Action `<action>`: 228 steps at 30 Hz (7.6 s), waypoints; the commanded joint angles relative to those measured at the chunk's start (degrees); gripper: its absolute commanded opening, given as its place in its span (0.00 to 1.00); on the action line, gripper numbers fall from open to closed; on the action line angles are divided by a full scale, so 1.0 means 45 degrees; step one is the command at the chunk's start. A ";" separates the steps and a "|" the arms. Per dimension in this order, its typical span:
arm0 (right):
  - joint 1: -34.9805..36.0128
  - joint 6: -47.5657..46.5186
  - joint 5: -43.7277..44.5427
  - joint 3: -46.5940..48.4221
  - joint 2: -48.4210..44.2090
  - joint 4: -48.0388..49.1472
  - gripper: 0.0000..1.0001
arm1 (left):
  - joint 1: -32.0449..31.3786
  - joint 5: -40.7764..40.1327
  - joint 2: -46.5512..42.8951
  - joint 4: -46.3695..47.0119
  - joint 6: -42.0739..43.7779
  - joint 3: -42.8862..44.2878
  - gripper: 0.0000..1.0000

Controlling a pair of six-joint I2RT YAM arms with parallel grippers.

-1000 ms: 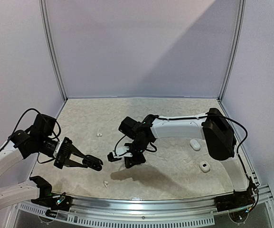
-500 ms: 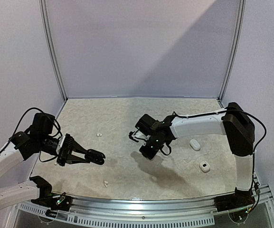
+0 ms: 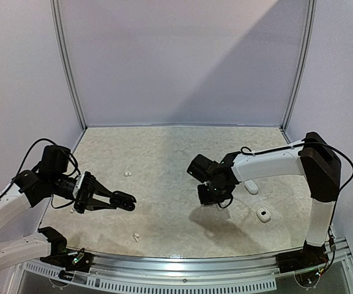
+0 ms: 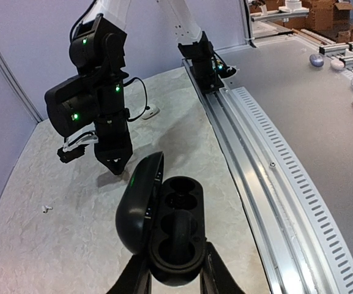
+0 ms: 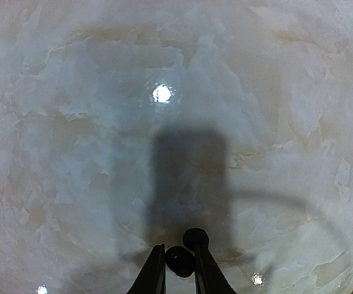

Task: Insert the wireless bluetooth earbuds into the charging case
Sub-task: Rotate the right earbud at the center of the board, then pick up the right earbud from the center of the board, then insert the right earbud into the right side groove of the charging case, then close the charging case with the earbuds.

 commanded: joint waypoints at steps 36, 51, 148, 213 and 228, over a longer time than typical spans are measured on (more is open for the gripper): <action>-0.0227 -1.8665 -0.3752 -0.3125 -0.2868 0.2552 0.34 | -0.0158 -0.0495 0.0378 0.0029 -0.0050 0.0226 0.00; -0.0959 -1.9984 -0.3551 -0.2831 -0.1643 0.3201 0.29 | -0.0160 -0.0792 0.0857 -0.0662 0.0368 0.0752 0.00; 0.2673 -1.5284 -0.5990 1.0151 -0.0185 -0.3129 0.00 | -0.0470 -0.2268 0.1534 0.5702 -0.5567 -0.0016 0.00; 0.2814 -1.5443 -0.4733 0.9825 -0.1262 -0.0127 0.37 | -0.0851 -0.3855 0.1770 0.6616 -0.6625 -0.0580 0.00; 0.3059 -1.1462 0.0496 0.8945 0.1669 0.3999 0.42 | -0.1261 -0.6817 0.0758 0.5998 -0.0780 -0.0445 0.00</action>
